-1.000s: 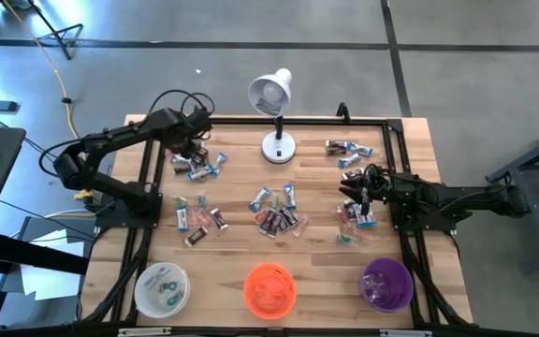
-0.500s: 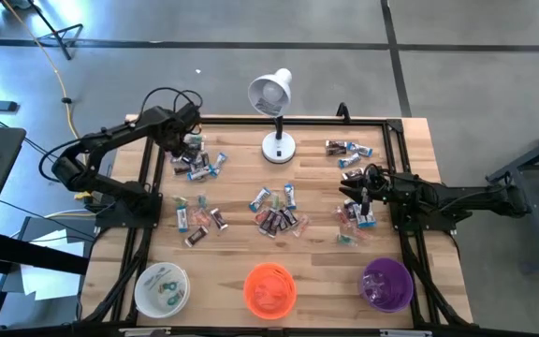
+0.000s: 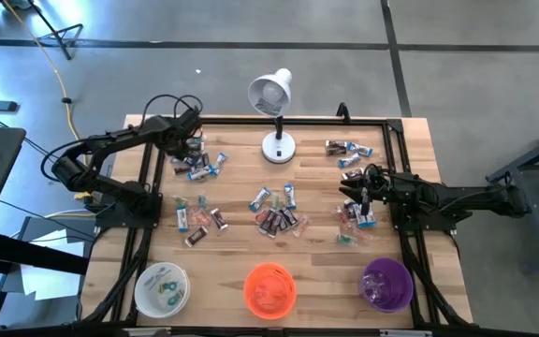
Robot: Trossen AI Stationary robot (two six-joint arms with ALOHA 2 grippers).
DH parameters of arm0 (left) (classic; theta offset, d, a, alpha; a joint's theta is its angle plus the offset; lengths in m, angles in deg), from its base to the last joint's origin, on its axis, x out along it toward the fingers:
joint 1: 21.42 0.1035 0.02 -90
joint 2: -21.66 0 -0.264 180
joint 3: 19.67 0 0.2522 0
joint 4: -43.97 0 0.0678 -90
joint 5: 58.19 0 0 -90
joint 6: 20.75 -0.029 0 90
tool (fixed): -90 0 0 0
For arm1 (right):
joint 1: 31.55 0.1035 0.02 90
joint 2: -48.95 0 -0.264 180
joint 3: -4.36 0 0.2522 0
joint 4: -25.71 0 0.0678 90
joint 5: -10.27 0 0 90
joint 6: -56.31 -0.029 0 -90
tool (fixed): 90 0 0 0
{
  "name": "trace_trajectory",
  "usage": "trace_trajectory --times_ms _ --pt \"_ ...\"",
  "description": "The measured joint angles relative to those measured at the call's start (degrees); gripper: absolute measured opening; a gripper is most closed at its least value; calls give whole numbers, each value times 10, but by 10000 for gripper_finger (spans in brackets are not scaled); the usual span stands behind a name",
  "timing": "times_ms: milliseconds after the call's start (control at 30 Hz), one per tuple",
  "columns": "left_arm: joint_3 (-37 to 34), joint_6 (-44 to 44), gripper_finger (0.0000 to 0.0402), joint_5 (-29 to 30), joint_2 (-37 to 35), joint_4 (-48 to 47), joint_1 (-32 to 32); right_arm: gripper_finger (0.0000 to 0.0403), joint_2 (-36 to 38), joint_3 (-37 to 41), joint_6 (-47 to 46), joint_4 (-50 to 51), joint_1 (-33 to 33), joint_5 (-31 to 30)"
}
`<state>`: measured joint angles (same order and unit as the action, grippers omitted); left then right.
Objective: Organize candy in baskets
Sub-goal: Put the red gummy into the white bucket
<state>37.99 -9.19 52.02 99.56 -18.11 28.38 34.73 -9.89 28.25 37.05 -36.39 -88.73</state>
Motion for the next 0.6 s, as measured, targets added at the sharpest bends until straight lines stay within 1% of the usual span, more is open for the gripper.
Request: trace_trajectory --times_ms 200,600 --pt "-5 25 115 3 5 63 9 152 0 0 0 0 0 0" --pt "-5 49 115 61 42 66 -5 152 0 0 0 0 0 0"
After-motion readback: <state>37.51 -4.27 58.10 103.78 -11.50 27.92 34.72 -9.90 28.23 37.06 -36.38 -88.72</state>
